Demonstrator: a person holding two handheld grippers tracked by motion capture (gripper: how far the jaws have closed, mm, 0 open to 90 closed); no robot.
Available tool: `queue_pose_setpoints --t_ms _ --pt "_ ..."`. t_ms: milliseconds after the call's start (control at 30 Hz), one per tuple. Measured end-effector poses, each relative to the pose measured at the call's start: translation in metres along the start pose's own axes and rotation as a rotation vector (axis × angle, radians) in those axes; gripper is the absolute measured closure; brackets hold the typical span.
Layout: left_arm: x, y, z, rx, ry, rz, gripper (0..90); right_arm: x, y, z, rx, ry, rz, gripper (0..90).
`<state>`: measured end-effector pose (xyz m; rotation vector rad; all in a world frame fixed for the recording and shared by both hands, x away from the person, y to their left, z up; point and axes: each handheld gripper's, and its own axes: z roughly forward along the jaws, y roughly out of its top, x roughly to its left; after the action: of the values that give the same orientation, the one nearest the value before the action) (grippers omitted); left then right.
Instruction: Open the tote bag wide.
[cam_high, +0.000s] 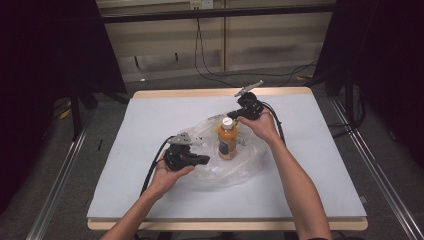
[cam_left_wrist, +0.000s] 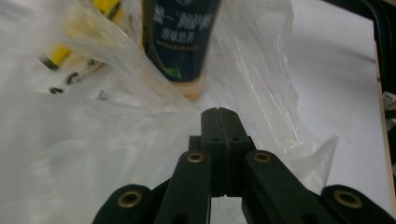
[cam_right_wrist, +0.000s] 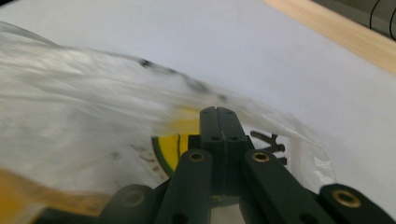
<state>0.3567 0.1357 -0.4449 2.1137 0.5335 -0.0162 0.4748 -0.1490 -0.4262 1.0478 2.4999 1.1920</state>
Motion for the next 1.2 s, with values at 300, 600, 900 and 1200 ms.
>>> queue_pose_setpoints --t_ms 300,600,900,1200 --pt "0.028 -0.004 -0.009 -0.056 0.097 -0.078 90.0 0.005 -0.033 -0.041 -0.048 -0.019 0.012 90.0" --pt "0.06 -0.017 -0.022 -0.091 0.222 -0.188 90.0 0.016 -0.075 -0.066 -0.049 -0.012 0.008 90.0" --pt "0.047 -0.023 -0.042 -0.126 0.166 -0.152 90.0 0.021 -0.109 -0.084 -0.106 -0.034 0.059 90.0" --pt "0.006 -0.018 -0.071 -0.21 0.146 0.0 90.0 0.038 -0.122 -0.128 -0.293 -0.064 0.1 90.0"
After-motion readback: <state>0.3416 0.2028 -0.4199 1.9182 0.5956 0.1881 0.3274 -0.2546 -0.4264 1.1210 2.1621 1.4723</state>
